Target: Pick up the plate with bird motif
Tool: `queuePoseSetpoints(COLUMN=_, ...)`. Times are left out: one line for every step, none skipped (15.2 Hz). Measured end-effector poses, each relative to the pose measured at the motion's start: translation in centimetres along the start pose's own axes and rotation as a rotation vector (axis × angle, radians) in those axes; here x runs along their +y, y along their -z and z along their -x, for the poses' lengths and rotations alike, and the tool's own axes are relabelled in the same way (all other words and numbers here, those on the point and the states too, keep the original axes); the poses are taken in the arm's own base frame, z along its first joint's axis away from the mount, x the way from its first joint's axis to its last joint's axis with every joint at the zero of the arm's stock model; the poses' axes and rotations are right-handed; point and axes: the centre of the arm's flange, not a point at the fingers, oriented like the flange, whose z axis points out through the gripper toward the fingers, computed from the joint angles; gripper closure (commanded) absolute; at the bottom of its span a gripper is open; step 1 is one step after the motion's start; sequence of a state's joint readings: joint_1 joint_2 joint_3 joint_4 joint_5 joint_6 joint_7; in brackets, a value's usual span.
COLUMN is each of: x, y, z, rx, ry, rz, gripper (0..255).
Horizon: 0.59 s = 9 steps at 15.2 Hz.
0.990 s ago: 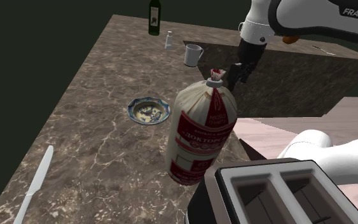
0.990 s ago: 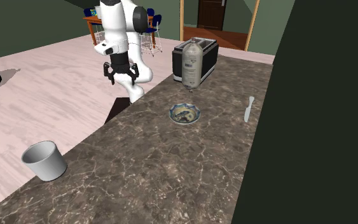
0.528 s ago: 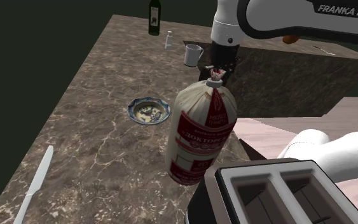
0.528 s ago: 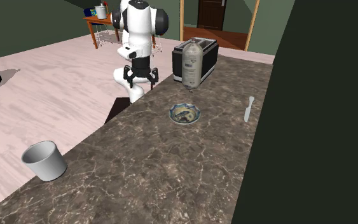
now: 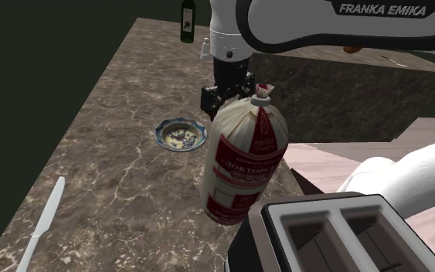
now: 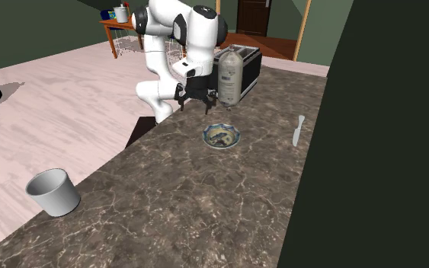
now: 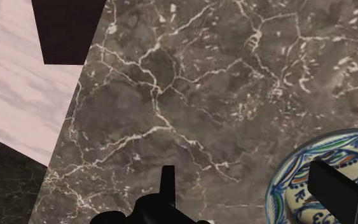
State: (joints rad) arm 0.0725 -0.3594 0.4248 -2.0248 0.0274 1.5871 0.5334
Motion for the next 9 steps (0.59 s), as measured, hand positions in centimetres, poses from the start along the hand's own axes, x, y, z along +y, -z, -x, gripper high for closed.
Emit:
queuePoseSetpoints(x=-1.2, y=0.2, z=-0.7, rx=-0.001, ry=-0.007, rz=0.005, gripper=0)
queuePoseSetpoints(x=-2.7, y=0.3, z=-1.0, rx=-0.003, ry=-0.014, rz=0.011, gripper=0)
queuePoseSetpoints(x=-4.2, y=0.2, z=-1.3, rx=-0.004, ry=-0.021, rz=0.016, gripper=0)
queuePoseSetpoints(x=-5.6, y=0.0, z=-1.8, rx=-0.005, ry=-0.029, rz=0.021, gripper=0)
queuePoseSetpoints(x=-7.0, y=0.2, z=-2.2, rx=-0.007, ry=-0.035, rz=0.026, gripper=0)
queuePoseSetpoints(x=-8.2, y=0.4, z=-2.7, rx=-0.009, ry=-0.043, rz=0.031, gripper=0)
queuePoseSetpoints(x=-9.6, y=0.4, z=-3.2, rx=-0.01, ry=-0.05, rz=0.036, gripper=0)
queuePoseSetpoints(x=-11.1, y=0.2, z=-3.7, rx=-0.011, ry=-0.057, rz=0.041, gripper=0)
queuePoseSetpoints(x=-12.2, y=0.2, z=-4.3, rx=-0.013, ry=-0.065, rz=0.046, gripper=0)
